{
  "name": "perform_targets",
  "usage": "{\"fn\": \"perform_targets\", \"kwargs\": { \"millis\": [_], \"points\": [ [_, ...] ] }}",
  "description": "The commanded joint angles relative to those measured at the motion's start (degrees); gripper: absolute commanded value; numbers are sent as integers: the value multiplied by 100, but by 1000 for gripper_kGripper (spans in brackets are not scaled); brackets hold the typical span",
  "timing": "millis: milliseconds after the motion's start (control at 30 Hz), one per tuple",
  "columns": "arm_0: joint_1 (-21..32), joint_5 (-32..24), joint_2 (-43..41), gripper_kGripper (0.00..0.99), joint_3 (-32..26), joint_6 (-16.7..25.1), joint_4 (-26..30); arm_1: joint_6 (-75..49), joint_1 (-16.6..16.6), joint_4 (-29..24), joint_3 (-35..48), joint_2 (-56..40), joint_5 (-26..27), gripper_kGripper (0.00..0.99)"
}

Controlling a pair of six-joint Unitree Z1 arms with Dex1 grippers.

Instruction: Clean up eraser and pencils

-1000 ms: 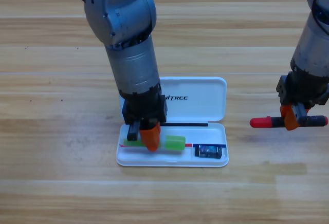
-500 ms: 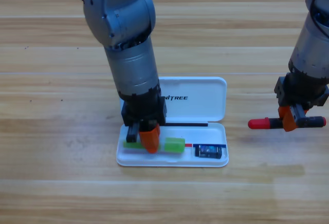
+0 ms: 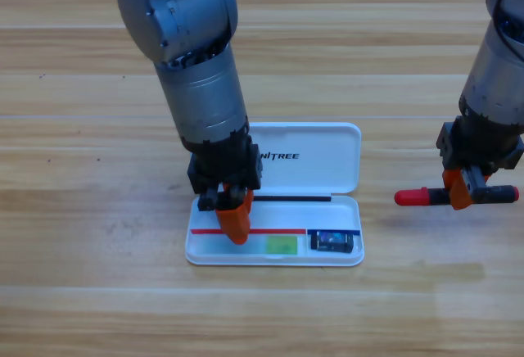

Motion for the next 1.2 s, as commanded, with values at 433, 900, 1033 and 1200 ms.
{"fn": "perform_targets", "kwargs": {
  "millis": [433, 900, 1033, 1200],
  "points": [
    [245, -255, -823, 990, 488, 546, 228, 729, 1136, 781, -1587, 724, 30, 0],
    [2609, -984, -2185, 990, 1666, 2295, 281, 958, 1567, 1141, -3415, 2297, -32, 0],
    [2855, -1187, -2185, 990, 1754, 2488, 281, 958, 1576, 1141, -3547, 2490, -76, 0],
    [2908, -1354, -2133, 990, 1798, 2576, 281, 993, 1576, 1141, -3670, 2666, -94, 0]
  ]
}}
